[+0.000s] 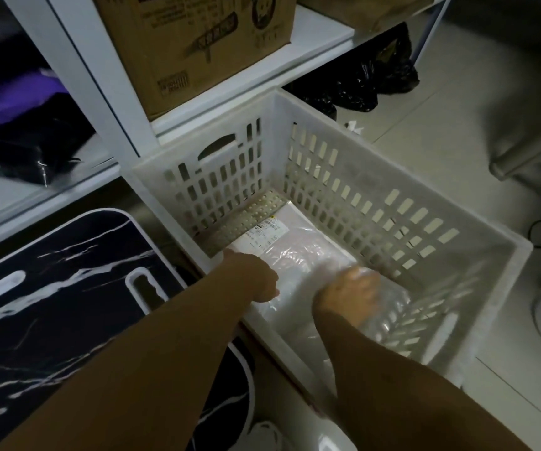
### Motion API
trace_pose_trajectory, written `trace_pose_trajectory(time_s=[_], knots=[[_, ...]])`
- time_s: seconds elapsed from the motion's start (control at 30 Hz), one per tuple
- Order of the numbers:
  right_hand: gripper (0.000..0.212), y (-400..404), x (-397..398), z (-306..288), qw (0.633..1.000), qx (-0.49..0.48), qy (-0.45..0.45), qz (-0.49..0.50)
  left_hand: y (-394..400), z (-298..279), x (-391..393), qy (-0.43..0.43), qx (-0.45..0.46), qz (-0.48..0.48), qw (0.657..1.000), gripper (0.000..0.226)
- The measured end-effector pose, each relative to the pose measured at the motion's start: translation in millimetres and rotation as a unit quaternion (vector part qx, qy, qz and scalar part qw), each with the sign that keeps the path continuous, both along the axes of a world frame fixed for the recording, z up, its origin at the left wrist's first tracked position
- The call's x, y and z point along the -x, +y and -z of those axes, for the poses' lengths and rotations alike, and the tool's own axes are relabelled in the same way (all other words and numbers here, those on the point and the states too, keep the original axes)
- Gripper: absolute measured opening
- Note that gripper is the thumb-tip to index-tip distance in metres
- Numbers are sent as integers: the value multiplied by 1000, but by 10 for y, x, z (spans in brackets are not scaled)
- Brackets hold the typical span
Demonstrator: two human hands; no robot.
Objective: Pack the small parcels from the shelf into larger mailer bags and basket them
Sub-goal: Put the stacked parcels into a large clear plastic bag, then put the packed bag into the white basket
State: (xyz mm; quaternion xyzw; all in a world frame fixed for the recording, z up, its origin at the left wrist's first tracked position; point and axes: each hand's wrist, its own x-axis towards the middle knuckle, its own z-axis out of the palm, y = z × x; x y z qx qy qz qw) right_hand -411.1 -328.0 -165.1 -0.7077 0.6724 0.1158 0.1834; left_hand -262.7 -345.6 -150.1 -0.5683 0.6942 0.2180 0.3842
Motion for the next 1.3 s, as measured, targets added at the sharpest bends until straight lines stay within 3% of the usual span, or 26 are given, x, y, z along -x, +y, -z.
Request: trace_pose_trajectory(time_s=[0.07, 0.13, 0.2, 0.4, 0.67, 0.8, 1.0, 1.2, 1.3], knots=[[75, -130, -38, 250, 998, 43, -35, -35, 21, -4, -1, 12, 14, 4, 1000, 56], [87, -206, -115, 534, 984, -46, 3, -170, 13, 27, -10, 25, 28, -6, 999, 54], [98, -225, -140, 785, 969, -121, 34, -213, 5, 34, 0, 24, 45, -1, 999, 52], [123, -122, -88, 1185, 959, -210, 30, -188, -11, 79, -16, 46, 85, 0, 995, 52], [128, -105, -155, 1247, 961, -206, 50, -179, -11, 50, -10, 66, 107, -6, 992, 51], [118, -247, -164, 1151, 956, -229, 20, -183, -10, 19, -5, 82, 122, -11, 989, 49], [90, -375, -132, 750, 970, -165, -40, -176, 61, -227, 44, 166, 224, -60, 959, 42], [44, -355, -235, 67, 987, 10, -84, -135, 250, -673, -49, 217, 248, -111, 938, 43], [32, -327, -313, -343, 981, 94, -89, -145, 414, -906, -113, 235, 256, -142, 927, 45]])
